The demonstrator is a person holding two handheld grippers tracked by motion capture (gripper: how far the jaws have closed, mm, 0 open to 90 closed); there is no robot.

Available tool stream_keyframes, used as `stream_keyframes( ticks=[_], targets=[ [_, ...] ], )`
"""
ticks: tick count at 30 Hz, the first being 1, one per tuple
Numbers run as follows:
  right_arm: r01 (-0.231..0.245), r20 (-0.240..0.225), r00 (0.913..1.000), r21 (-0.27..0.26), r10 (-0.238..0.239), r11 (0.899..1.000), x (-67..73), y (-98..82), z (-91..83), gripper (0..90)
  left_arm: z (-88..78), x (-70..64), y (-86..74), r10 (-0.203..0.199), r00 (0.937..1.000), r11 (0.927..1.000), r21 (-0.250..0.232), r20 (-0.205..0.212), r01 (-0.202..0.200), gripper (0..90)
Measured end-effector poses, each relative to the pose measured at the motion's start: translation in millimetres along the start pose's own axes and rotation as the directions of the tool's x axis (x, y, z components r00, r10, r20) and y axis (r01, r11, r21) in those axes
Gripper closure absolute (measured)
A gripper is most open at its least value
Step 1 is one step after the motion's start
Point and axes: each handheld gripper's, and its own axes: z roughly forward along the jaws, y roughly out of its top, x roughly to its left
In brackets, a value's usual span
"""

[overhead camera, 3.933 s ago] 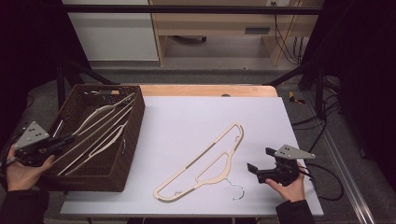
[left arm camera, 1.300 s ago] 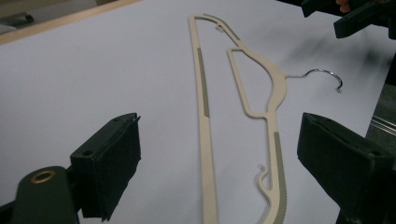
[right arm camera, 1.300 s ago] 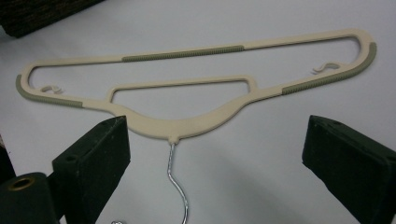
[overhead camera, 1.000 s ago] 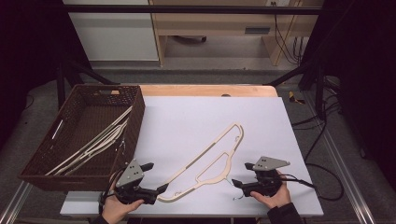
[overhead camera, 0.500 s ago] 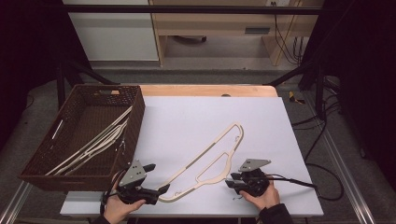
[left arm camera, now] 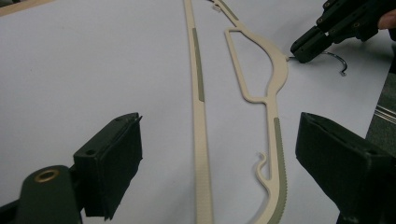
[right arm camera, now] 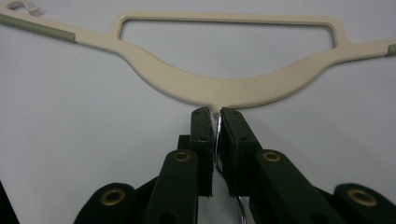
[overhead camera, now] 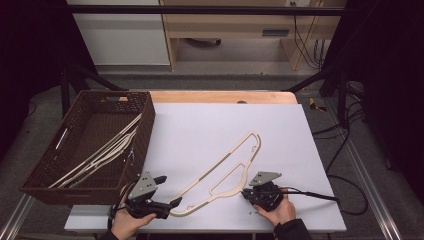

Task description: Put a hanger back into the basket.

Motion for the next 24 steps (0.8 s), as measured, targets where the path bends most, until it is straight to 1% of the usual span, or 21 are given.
stream_keyframes(
  ticks=[1, 4, 5, 6, 7, 10, 11, 14, 15, 16, 17, 18, 20, 21, 22, 24],
  targets=[
    [0.002, 0.003, 1.0, 0.004, -0.002, 1.0, 0.6, 0.3, 0.0, 85.4, 0.2, -0.1, 0.0, 0.0, 1.0, 1.0, 0.0, -0.001, 0.0, 14.4],
    [-0.011, 0.005, 0.9999, 0.004, 0.011, 1.0, 1.2, 0.3, 0.6, 87.6, 0.9, -0.5, -0.1, 0.0, 1.0, 1.0, 0.003, -0.001, 0.0, 14.4],
    [-0.029, 0.004, 0.9996, 0.008, 0.029, 1.0, 2.0, 0.7, 0.3, 87.9, 1.1, -0.7, -0.1, 0.0, 1.0, 1.0, 0.005, 0.0, 0.0, 14.4],
    [-0.029, 0.003, 0.9996, 0.01, 0.028, 1.0, 1.3, 0.6, 0.2, 88.1, 1.2, -0.9, -0.1, 0.001, 1.0, 1.0, 0.005, 0.0, -0.001, 14.4],
    [-0.043, 0.002, 0.9991, 0.011, 0.043, 0.999, 1.7, 0.8, 0.1, 88.2, 1.3, -1.2, 0.0, 0.001, 1.0, 1.0, 0.007, 0.001, -0.001, 14.5],
    [-0.048, 0.009, 0.9988, 0.01, 0.048, 0.999, 1.7, 0.6, 0.2, 88.7, 2.7, -2.4, -0.1, 0.001, 1.0, 0.9999, 0.011, 0.008, -0.001, 14.5],
    [-0.066, 0.007, 0.9978, 0.006, 0.066, 0.998, 2.2, 0.6, 0.2, 89.0, 3.9, -3.6, 0.2, 0.002, 0.9999, 0.9999, 0.014, 0.014, -0.002, 14.5],
    [-0.066, 0.007, 0.9978, 0.006, 0.066, 0.998, 1.6, 0.8, 0.0, 89.1, 4.6, -4.8, 0.7, 0.003, 0.9998, 0.9998, 0.02, 0.022, -0.004, 14.4],
    [-0.076, 0.005, 0.9971, 0.005, 0.076, 0.997, 1.7, 1.2, -0.1, 89.1, 4.9, -5.3, 1.0, 0.004, 0.9997, 0.9998, 0.021, 0.023, -0.004, 14.5],
    [-0.071, 0.003, 0.9974, 0.011, 0.071, 0.997, 1.2, 1.3, -0.6, 89.2, 5.7, -6.5, 1.6, 0.001, 0.9996, 0.9998, 0.018, 0.028, -0.001, 14.5],
    [-0.077, -0.006, 0.997, 0.006, 0.077, 0.997, 1.1, 1.7, -0.9, 89.2, 6.3, -7.3, 2.2, 0.001, 0.9995, 0.9998, 0.02, 0.03, -0.001, 14.7],
    [-0.081, -0.002, 0.9967, 0.012, 0.081, 0.997, 0.9, 2.2, -1.5, 89.2, 6.8, -8.0, 3.1, 0.005, 0.9994, 0.9997, 0.025, 0.033, -0.005, 14.9],
    [-0.075, -0.003, 0.9972, 0.007, 0.075, 0.997, -1.0, 3.3, -3.4, 89.3, 9.6, -10.1, 4.8, 0.0, 0.9993, 0.9996, 0.028, 0.038, -0.001, 16.3],
    [-0.091, -0.013, 0.9958, -0.001, 0.091, 0.996, -2.1, 5.0, -6.4, 89.3, 13.8, -12.8, 6.7, -0.001, 0.9989, 0.9992, 0.039, 0.047, -0.001, 16.8],
    [-0.091, -0.013, 0.9958, -0.001, 0.091, 0.996, -2.1, 5.0, -6.4, 89.3, 13.8, -12.8, 6.7, -0.001, 0.9989, 0.9992, 0.039, 0.047, -0.001, 17.2],
    [-0.118, -0.014, 0.9929, -0.005, 0.118, 0.993, -1.8, 7.2, -9.7, 89.4, 18.6, -16.4, 8.8, 0.005, 0.9984, 0.9984, 0.055, 0.057, -0.008, 17.9]
  ],
)
